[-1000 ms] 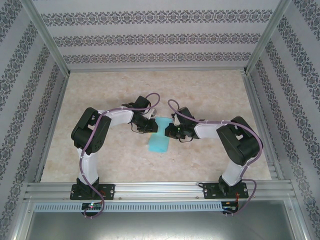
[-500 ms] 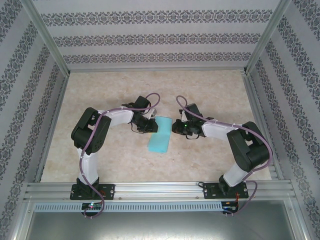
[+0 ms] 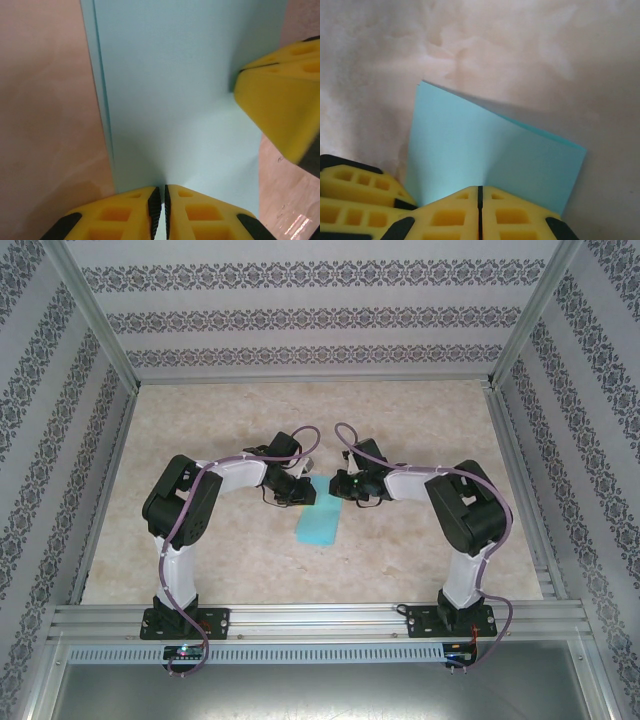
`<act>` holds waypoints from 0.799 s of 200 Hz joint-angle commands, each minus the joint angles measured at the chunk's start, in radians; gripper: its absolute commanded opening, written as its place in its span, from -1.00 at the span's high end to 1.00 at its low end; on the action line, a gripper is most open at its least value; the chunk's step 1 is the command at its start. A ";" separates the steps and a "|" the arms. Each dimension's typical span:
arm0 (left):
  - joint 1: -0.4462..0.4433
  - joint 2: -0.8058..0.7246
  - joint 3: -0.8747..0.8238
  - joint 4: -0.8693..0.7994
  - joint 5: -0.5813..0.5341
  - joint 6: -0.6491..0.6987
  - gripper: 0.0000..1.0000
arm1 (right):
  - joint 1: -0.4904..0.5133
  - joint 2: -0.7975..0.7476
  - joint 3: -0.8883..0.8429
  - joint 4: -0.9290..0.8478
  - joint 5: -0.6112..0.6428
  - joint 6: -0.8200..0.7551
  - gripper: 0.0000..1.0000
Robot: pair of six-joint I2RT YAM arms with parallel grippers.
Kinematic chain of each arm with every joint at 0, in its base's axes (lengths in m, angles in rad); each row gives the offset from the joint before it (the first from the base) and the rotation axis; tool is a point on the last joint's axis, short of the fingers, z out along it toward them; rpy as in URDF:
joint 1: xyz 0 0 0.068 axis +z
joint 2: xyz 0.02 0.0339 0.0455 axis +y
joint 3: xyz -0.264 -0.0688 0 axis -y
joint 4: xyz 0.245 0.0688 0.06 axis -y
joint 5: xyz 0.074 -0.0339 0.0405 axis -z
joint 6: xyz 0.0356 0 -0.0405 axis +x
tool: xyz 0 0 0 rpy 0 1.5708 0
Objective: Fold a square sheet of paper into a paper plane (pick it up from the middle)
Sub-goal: Fold the square sheet of paper in half at the center of the table.
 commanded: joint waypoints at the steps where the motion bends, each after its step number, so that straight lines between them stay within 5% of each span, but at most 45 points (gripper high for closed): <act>1: 0.004 0.121 -0.089 -0.124 -0.205 0.029 0.61 | -0.029 0.016 0.010 0.018 0.025 -0.026 0.83; 160: 0.010 0.126 -0.100 -0.117 -0.189 0.030 0.61 | -0.140 -0.077 -0.023 -0.053 0.043 -0.090 0.70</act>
